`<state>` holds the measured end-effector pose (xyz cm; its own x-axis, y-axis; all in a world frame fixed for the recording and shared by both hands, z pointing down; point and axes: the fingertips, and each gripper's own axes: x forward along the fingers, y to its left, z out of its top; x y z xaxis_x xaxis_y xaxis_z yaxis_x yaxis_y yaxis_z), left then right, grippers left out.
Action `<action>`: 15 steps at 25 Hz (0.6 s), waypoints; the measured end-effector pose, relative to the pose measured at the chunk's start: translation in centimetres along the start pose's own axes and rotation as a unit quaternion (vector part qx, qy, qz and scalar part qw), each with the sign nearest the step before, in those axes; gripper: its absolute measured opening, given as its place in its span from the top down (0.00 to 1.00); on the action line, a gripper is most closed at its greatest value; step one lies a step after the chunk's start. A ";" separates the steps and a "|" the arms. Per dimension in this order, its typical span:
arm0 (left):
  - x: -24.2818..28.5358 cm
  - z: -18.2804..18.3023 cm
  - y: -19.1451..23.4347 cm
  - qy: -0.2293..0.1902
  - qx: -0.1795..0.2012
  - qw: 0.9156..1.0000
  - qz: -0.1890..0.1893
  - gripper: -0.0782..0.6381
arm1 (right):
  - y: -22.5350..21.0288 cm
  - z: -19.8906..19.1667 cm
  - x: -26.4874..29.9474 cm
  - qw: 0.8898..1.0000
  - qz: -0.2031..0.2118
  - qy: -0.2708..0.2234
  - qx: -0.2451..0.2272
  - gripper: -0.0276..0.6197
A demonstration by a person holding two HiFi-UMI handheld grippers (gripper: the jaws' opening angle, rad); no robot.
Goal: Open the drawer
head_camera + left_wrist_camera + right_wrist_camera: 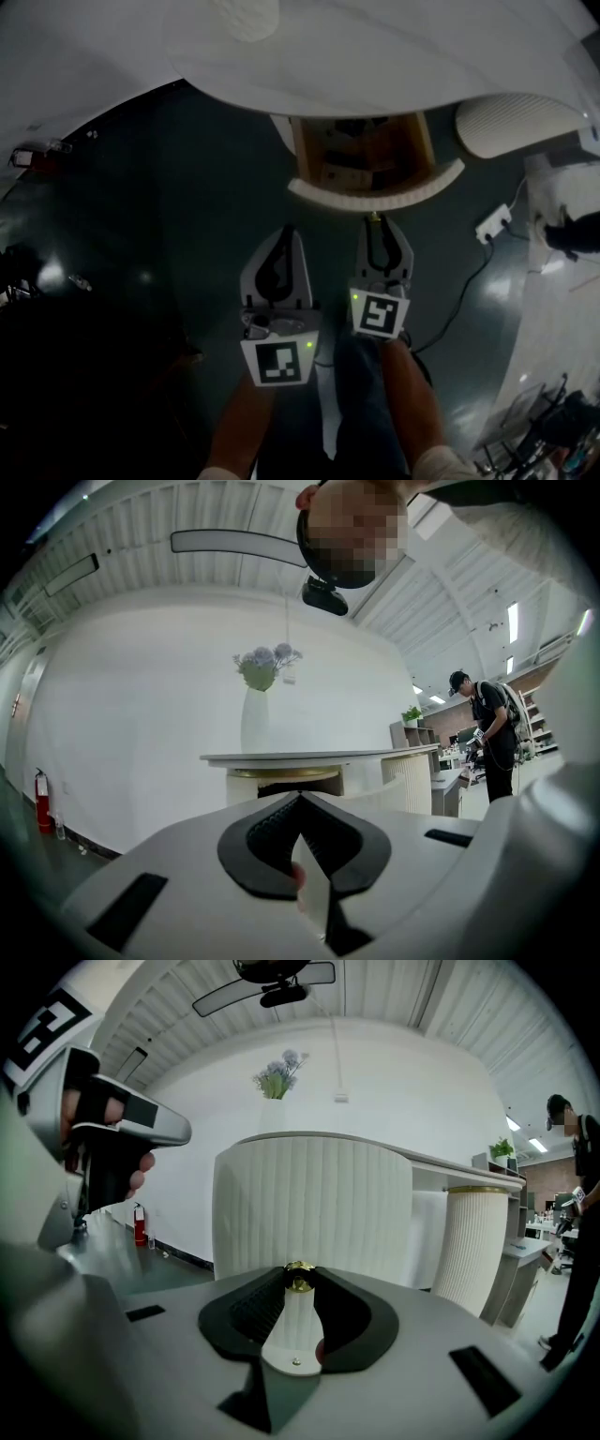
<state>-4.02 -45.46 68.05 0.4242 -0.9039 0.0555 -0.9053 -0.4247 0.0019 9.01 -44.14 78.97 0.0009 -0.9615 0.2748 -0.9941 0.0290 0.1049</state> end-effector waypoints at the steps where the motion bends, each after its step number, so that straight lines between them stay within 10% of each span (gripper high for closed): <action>1: -0.7 -0.2 -0.4 0.001 0.000 1.000 -0.001 0.90 | 0.1 -0.4 -1.1 1.000 0.000 -0.002 -0.003 0.79; 15: -1.9 0.7 -1.4 -0.002 -0.001 1.000 -0.011 0.90 | 0.5 -1.8 -5.4 1.000 -0.003 0.003 -0.011 0.79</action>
<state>-3.48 -43.20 67.20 0.4449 -0.8941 0.0522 -0.8954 -0.4452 0.0047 8.67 -38.45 79.30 0.0080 -0.9601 0.2794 -0.9915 0.0287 0.1272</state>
